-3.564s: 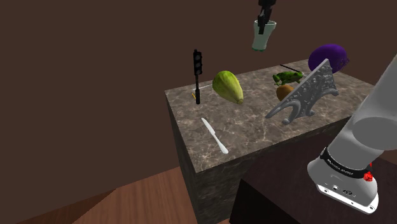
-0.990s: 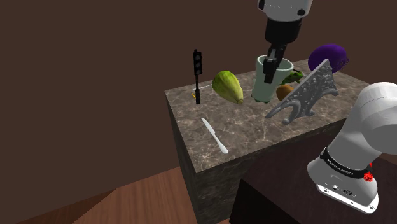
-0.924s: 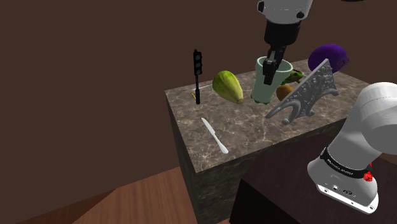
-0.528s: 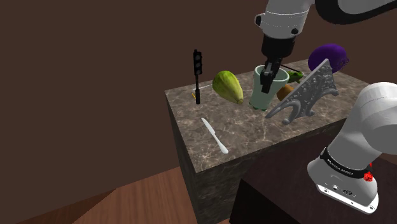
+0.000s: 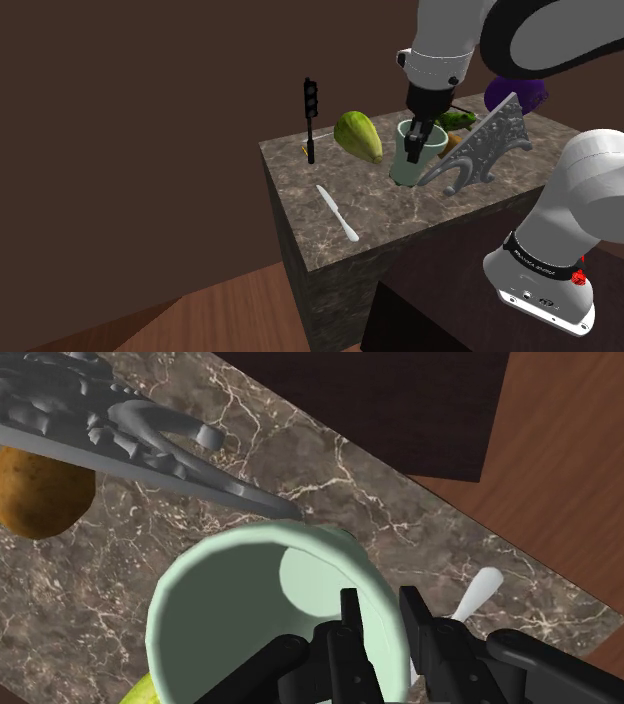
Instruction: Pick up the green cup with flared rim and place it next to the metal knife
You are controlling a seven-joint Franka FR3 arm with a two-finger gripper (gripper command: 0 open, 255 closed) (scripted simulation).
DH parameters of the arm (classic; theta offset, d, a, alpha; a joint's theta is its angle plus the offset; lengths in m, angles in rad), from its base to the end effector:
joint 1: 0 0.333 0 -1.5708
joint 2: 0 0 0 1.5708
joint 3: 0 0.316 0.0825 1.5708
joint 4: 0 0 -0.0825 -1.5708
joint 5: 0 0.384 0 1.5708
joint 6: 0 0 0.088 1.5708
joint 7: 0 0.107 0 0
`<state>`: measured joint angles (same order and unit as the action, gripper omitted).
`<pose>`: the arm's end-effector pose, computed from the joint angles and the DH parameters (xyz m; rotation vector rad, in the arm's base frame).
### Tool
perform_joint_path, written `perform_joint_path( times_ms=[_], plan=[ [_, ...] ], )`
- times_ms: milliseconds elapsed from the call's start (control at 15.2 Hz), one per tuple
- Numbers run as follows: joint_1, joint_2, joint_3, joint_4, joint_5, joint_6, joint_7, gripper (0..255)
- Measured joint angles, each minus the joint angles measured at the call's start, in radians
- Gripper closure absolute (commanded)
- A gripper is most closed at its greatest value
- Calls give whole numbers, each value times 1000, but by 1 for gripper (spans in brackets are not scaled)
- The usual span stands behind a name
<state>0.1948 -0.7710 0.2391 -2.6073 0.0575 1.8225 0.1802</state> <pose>0.2879 0.1425 0.4805 3.0172 0.2575 0.0060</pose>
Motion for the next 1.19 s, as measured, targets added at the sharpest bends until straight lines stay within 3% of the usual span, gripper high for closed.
perform_joint_path(
  times_ms=[1188],
  plan=[
    [5,80,40,-196,21,277,23,255]
  ],
)
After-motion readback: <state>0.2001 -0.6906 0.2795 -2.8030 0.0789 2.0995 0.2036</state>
